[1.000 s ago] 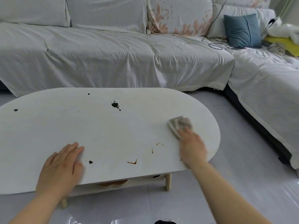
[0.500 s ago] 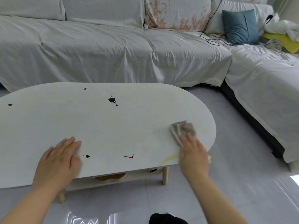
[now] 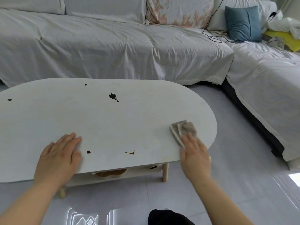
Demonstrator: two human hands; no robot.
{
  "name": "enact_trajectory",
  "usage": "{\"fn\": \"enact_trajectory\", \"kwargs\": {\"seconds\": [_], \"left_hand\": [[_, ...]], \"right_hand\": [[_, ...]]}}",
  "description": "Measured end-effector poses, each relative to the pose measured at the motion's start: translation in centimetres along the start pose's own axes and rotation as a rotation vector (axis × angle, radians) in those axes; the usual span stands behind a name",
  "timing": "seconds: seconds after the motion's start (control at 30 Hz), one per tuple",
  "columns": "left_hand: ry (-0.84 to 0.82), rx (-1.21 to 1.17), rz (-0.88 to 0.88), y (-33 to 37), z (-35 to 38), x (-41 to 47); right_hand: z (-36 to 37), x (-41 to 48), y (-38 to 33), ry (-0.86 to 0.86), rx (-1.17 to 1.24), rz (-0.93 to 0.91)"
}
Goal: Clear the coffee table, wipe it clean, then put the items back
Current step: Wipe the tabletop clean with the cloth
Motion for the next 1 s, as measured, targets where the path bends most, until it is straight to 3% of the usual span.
{"fn": "enact_trajectory", "kwargs": {"seconds": [0.1, 0.2, 0.33, 0.4, 0.57, 0.6, 0.73, 0.83, 0.9, 1.0], "left_hand": [[0.008, -0.002, -0.004, 0.0, 0.0, 0.1], [0.019, -0.007, -0.007, -0.1, 0.2, 0.0], [0.049, -0.021, -0.004, -0.3, 0.2, 0.0], [0.053, -0.02, 0.002, -0.4, 0.2, 0.0], [0.056, -0.006, 0.014, -0.3, 0.1, 0.0], [0.056, -0.01, 0.008, -0.2, 0.0, 0.0], [0.04, -0.016, 0.009, -0.2, 0.1, 0.0], [0.037, -0.031, 0.017, -0.3, 0.2, 0.0], [0.043, -0.038, 0.02, -0.3, 0.3, 0.1], [0.036, -0.032, 0.02, -0.4, 0.4, 0.1]], "right_hand": [[2.3, -2.4, -6.0, -0.006, -0.054, -0.285], [4.6, -4.8, -11.3, -0.189, -0.019, -0.39], [4.8, -2.3, -11.7, -0.366, 0.101, -0.585], [2.9, 0.7, -8.8, -0.22, 0.061, -0.539], [1.3, 4.1, -3.4, -0.074, 0.03, -0.014], [2.2, 3.5, -4.4, -0.071, 0.003, 0.0], [5.5, -1.6, -11.1, -0.106, -0.071, -0.426], [5.0, -1.9, -10.9, -0.207, -0.038, -0.551], [3.3, 0.4, -8.0, -0.215, -0.015, -0.528], [0.2, 4.6, -2.3, -0.128, -0.022, -0.22]]}}
Point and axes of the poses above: each hand's wrist, its own x-axis towards the middle knuckle, its own z-axis out of the palm, y = z × x, the point moved 2 cm from there along x, towards the middle knuckle, and after that the axes turned 12 degrees about x, right-handed, at the moved point
